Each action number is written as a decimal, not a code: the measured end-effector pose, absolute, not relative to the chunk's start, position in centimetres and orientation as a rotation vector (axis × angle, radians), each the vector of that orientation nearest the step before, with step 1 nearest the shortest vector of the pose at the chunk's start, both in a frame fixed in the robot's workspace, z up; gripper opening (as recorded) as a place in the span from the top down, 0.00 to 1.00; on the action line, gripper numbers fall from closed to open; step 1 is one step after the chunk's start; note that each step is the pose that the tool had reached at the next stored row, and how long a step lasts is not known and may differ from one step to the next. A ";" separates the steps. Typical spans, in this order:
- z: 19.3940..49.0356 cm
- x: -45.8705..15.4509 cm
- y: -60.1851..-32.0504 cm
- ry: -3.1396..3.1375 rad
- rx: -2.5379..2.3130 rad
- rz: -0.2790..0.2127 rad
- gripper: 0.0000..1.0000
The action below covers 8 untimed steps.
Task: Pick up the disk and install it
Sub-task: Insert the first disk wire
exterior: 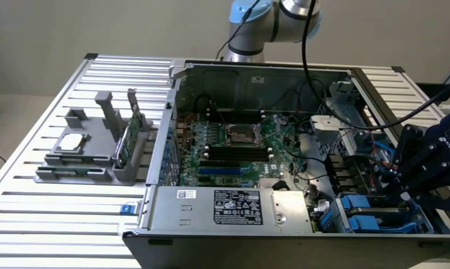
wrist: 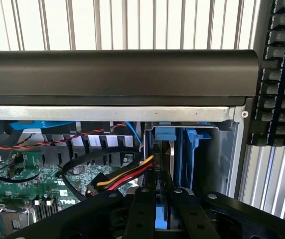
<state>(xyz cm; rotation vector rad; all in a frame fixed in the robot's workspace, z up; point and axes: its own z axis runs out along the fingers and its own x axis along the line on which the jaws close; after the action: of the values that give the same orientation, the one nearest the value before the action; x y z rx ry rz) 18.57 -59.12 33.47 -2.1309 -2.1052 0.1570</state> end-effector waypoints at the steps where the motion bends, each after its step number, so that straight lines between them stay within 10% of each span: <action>1: 33.4 18.6 -59.1 -2.105 -2.131 0.157 0.84; 8: 33.3 18.6 -59.1 -2.104 -2.129 0.154 0.84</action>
<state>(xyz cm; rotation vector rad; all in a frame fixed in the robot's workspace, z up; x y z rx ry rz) 18.64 -59.12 33.26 -2.1294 -2.1043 0.1545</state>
